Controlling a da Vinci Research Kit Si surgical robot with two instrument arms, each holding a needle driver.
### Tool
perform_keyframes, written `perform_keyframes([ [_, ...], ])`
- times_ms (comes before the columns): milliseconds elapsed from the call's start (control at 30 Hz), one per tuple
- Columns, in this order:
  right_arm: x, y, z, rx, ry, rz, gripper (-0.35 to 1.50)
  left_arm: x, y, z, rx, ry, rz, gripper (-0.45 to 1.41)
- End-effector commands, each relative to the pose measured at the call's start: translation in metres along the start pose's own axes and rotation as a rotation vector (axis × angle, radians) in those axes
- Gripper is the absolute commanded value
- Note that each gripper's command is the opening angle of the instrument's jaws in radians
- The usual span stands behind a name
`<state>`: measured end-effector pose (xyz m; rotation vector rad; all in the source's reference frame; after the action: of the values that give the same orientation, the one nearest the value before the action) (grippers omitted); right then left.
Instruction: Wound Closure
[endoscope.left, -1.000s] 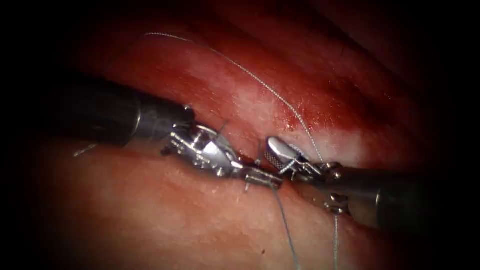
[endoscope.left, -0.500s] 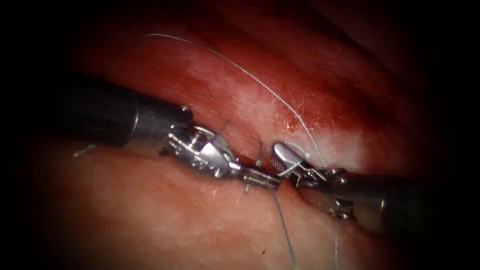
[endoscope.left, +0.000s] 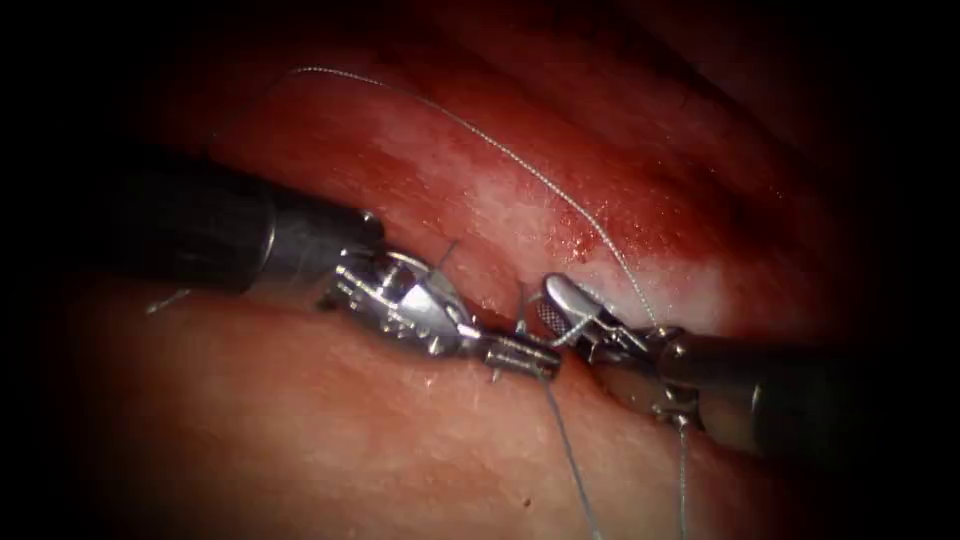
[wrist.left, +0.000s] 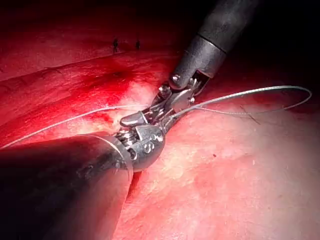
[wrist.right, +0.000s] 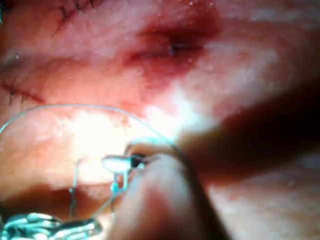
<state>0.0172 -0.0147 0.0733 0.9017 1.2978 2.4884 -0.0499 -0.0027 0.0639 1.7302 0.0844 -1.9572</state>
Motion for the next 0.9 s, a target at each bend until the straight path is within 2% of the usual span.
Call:
perform_keyframes([
  [33, -0.0006, 0.0009, 0.0011, 0.001, -0.003, 0.000, 0.96, -0.0003, 0.0002, 0.0006, -0.001, 0.002, 0.000, -0.45],
  [267, -0.0007, 0.0009, 0.0020, 0.002, 0.001, -0.001, 0.91, -0.0002, 0.0003, 0.0004, -0.002, 0.003, 0.000, -0.45],
  [500, -0.0006, 0.0004, 0.0022, 0.002, 0.010, -0.033, 0.64, -0.0003, 0.0002, 0.0004, -0.002, 0.003, 0.000, -0.45],
  [600, -0.0006, 0.0003, 0.0022, 0.001, 0.011, -0.044, 0.34, -0.0003, 0.0003, 0.0003, -0.003, 0.004, 0.000, -0.45],
  [667, -0.0008, 0.0000, 0.0020, 0.002, 0.011, -0.071, -0.35, -0.0004, 0.0004, 0.0000, -0.005, 0.007, 0.002, -0.45],
  [900, -0.0016, -0.0017, 0.0015, -0.021, -0.034, -0.261, -0.35, -0.0006, 0.0008, -0.0022, 0.005, -0.007, -0.010, -0.45],
])
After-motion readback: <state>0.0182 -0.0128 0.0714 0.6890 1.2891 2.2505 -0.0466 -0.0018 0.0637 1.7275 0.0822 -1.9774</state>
